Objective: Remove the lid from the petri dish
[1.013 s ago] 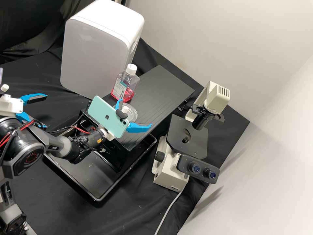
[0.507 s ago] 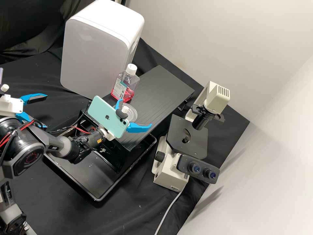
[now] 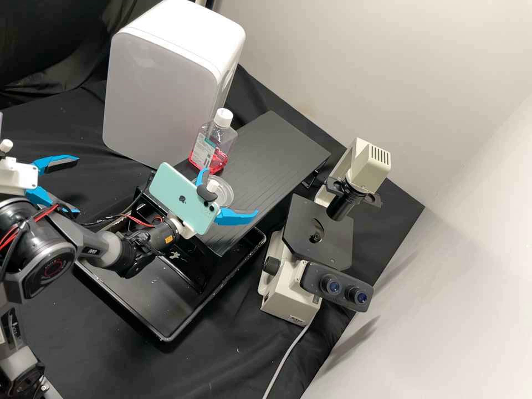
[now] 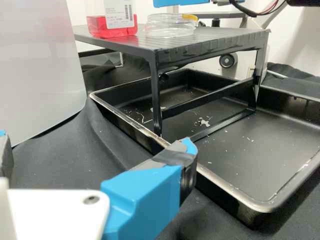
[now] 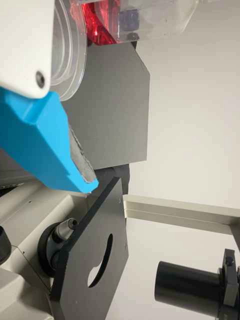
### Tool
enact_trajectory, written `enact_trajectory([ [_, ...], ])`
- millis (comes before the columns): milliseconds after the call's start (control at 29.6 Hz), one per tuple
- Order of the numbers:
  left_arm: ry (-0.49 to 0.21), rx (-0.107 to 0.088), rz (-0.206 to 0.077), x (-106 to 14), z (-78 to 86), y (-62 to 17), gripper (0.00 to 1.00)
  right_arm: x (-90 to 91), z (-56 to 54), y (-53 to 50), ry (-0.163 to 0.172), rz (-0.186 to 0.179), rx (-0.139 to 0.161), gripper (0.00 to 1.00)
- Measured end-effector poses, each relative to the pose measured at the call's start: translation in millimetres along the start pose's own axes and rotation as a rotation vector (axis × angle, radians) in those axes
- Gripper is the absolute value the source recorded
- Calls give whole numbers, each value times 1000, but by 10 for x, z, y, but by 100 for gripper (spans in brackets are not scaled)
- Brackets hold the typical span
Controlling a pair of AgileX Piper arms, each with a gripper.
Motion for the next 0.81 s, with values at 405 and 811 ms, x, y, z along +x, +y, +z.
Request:
enact_trajectory([
  [405, 13, 12, 9, -9, 4, 13, 100, 0, 0, 0, 0, 0, 0, 100],
  [811, 29, 1, 19, -58, -16, 33, 100, 0, 0, 0, 0, 0, 0, 100],
])
